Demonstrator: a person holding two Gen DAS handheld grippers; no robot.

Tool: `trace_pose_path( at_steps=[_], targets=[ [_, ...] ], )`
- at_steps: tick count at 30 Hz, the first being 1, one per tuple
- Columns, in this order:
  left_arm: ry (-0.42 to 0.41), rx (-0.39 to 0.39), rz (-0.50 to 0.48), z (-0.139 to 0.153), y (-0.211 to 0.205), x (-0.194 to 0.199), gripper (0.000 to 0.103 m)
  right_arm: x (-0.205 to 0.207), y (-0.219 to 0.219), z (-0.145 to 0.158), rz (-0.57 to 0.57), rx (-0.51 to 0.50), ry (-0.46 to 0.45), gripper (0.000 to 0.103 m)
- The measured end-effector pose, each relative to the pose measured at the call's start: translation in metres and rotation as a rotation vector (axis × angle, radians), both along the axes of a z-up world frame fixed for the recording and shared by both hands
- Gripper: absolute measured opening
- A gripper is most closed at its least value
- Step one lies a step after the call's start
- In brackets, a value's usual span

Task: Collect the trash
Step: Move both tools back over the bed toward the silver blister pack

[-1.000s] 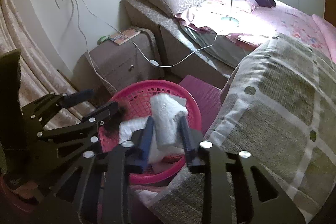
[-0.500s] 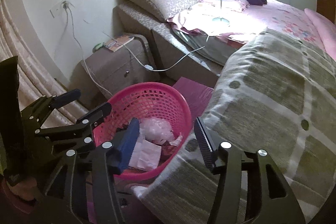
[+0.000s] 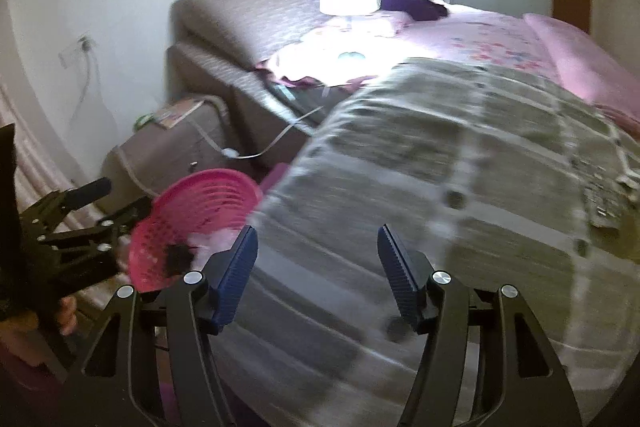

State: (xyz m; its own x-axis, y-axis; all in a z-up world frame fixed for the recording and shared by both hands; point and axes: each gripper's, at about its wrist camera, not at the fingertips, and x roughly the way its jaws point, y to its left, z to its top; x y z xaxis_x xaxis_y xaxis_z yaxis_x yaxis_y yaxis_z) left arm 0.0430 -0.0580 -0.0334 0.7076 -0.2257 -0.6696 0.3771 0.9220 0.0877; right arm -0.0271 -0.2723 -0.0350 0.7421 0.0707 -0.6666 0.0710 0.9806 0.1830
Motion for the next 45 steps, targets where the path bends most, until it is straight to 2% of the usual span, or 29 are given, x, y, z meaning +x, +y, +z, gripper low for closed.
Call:
trace_pose_path(
  at_steps=[10, 16, 20, 28, 33, 41, 45],
  targets=[
    [0.027, 0.019, -0.135, -0.002, -0.048, -0.015, 0.079, -0.059, -0.091, -0.024, -0.244, -0.016, 0.034, 0.061],
    [0.033, 0.037, -0.238, 0.000, -0.095, -0.025, 0.079, -0.093, -0.147, -0.036, -0.404, -0.011, 0.038, 0.062],
    [0.028, 0.040, -0.298, 0.004, -0.131, -0.032, 0.079, -0.109, -0.170, -0.037, -0.477, -0.021, 0.026, 0.062],
    [0.059, 0.015, -0.404, 0.005, -0.208, -0.041, 0.079, -0.131, -0.196, -0.038, -0.546, -0.026, 0.022, 0.062],
    [0.106, 0.001, -0.476, 0.003, -0.263, -0.045, 0.079, -0.144, -0.210, -0.040, -0.593, -0.030, 0.027, 0.062],
    [0.167, -0.001, -0.543, -0.002, -0.343, -0.047, 0.079, -0.156, -0.221, -0.044, -0.614, -0.014, 0.011, 0.062],
    [0.184, 0.029, -0.547, -0.010, -0.376, -0.044, 0.079, -0.159, -0.222, -0.045, -0.607, -0.005, -0.005, 0.062]
  ],
)
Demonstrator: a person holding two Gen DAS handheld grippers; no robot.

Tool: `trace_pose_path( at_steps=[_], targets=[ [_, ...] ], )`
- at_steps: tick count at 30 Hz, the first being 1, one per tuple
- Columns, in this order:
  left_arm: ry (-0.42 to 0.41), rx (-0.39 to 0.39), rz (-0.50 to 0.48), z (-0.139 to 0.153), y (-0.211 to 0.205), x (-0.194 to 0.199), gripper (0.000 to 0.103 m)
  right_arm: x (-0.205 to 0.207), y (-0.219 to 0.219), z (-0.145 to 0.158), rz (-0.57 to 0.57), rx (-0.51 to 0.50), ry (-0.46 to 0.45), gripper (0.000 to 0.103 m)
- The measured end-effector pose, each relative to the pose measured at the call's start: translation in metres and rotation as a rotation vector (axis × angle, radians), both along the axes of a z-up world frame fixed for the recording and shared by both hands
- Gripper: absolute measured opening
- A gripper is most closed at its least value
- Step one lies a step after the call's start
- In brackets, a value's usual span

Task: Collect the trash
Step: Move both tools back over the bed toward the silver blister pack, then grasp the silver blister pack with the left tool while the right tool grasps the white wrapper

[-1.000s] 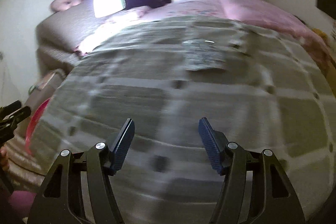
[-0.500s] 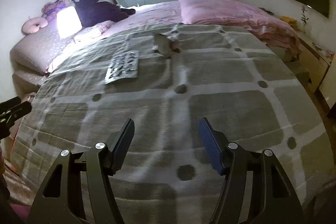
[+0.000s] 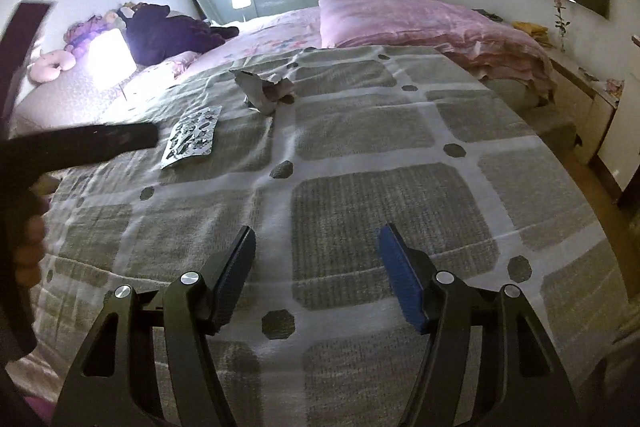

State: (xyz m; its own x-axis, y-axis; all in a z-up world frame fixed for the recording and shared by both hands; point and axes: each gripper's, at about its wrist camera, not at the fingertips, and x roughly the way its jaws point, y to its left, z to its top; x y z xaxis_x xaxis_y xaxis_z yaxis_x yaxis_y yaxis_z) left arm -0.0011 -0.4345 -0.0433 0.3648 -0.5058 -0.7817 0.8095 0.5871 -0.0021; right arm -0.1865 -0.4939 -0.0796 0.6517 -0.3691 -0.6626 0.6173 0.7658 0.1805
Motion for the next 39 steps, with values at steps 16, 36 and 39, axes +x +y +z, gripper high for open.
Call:
trace_pose_path(
  at_steps=[16, 36, 39],
  targets=[
    [-0.017, 0.104, 0.000, -0.029, -0.039, 0.009, 0.071, -0.002, 0.000, 0.001, 0.001, 0.004, -0.014, 0.062],
    [-0.014, 0.026, 0.035, -0.016, 0.037, 0.020, 0.054, 0.025, -0.021, 0.025, 0.031, 0.062, -0.047, 0.063],
    [-0.016, 0.014, 0.045, -0.012, 0.051, 0.021, 0.054, 0.050, -0.028, 0.035, 0.054, 0.064, -0.058, 0.065]
  ],
)
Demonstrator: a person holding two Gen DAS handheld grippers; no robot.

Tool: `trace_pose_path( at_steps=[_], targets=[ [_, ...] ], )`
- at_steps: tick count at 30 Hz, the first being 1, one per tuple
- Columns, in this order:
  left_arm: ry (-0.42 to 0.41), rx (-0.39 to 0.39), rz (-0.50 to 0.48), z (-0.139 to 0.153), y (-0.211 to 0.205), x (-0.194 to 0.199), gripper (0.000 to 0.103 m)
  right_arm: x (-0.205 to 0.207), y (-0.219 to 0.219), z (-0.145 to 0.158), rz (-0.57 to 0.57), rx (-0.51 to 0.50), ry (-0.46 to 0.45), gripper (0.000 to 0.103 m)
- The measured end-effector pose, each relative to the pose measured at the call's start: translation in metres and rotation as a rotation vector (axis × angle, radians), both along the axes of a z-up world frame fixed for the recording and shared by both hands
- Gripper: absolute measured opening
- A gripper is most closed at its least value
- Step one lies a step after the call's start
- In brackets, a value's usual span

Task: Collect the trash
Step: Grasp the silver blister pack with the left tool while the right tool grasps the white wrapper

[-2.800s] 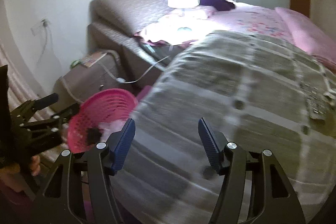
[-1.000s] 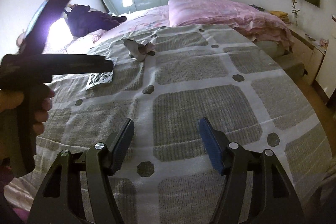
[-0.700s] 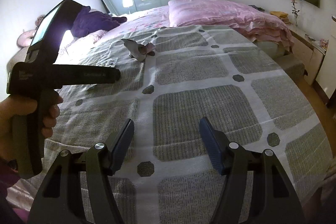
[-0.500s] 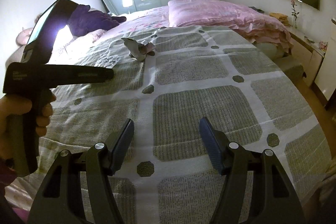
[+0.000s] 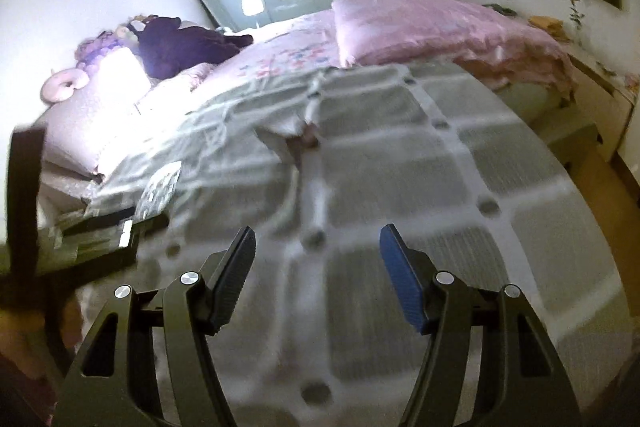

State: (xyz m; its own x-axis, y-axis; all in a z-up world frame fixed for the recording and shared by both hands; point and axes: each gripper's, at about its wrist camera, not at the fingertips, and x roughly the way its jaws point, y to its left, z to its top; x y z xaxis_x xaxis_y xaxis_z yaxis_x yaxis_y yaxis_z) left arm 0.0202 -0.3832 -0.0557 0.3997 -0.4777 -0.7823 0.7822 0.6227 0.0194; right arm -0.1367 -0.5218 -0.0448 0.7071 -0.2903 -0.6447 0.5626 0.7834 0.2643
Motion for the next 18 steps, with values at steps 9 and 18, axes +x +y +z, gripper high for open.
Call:
trace_pose_path(
  at_steps=[9, 18],
  targets=[
    [-0.042, -0.019, 0.010, 0.007, 0.027, 0.000, 0.054, 0.073, -0.013, 0.010, 0.023, -0.114, 0.067, 0.083],
    [-0.050, -0.024, 0.027, 0.007, 0.042, 0.004, 0.054, 0.109, -0.029, -0.007, 0.059, -0.116, 0.172, 0.063]
  ],
)
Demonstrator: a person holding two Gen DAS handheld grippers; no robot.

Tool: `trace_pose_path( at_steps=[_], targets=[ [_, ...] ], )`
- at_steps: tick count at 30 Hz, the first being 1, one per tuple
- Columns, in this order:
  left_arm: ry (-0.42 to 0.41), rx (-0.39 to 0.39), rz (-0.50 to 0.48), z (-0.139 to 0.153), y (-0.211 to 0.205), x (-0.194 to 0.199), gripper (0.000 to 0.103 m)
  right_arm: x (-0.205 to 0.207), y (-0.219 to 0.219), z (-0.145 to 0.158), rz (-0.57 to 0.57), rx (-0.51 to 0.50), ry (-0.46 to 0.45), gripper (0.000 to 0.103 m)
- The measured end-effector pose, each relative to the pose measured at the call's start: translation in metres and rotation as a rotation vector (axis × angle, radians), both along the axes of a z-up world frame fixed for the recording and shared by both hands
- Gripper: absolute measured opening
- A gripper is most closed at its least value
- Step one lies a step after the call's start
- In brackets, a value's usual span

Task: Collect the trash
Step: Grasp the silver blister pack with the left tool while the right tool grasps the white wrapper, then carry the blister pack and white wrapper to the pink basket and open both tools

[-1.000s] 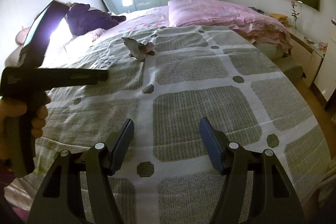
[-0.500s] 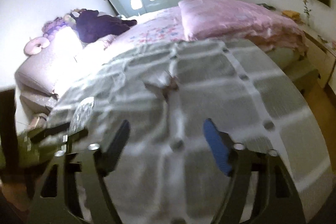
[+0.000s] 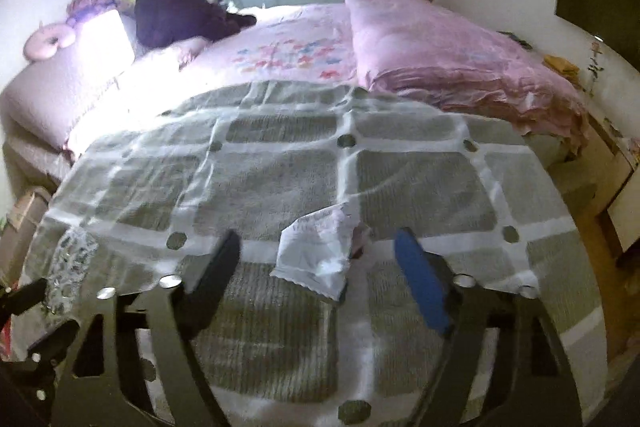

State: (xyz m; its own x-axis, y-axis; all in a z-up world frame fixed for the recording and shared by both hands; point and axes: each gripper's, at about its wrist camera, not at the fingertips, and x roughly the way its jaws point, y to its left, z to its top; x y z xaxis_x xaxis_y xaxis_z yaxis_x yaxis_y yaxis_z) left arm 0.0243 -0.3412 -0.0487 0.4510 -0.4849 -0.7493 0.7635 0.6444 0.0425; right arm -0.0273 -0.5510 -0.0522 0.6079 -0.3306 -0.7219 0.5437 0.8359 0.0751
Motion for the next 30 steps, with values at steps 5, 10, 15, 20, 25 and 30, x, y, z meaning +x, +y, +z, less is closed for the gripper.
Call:
trace_pose_path(
  at_steps=[5, 10, 15, 20, 25, 30],
  targets=[
    [-0.002, -0.004, 0.010, 0.000, 0.006, 0.001, 0.054, 0.000, 0.004, -0.004, 0.019, 0.006, 0.013, 0.042],
    [0.000, -0.008, 0.017, 0.000, 0.014, 0.000, 0.054, -0.012, 0.016, 0.001, 0.033, 0.012, -0.021, 0.041],
    [0.000, -0.016, 0.028, 0.003, 0.025, -0.003, 0.054, -0.027, 0.036, 0.005, 0.060, 0.039, -0.064, 0.041],
    [0.000, -0.025, 0.048, 0.006, 0.039, -0.004, 0.054, -0.041, 0.061, 0.009, 0.087, 0.076, -0.115, 0.041],
    [-0.014, -0.031, 0.062, 0.010, 0.054, -0.010, 0.054, -0.053, 0.090, 0.010, 0.123, 0.093, -0.140, 0.041],
    [-0.035, -0.034, 0.066, 0.016, 0.068, -0.016, 0.054, -0.056, 0.117, 0.010, 0.156, 0.090, -0.142, 0.041]
  ],
)
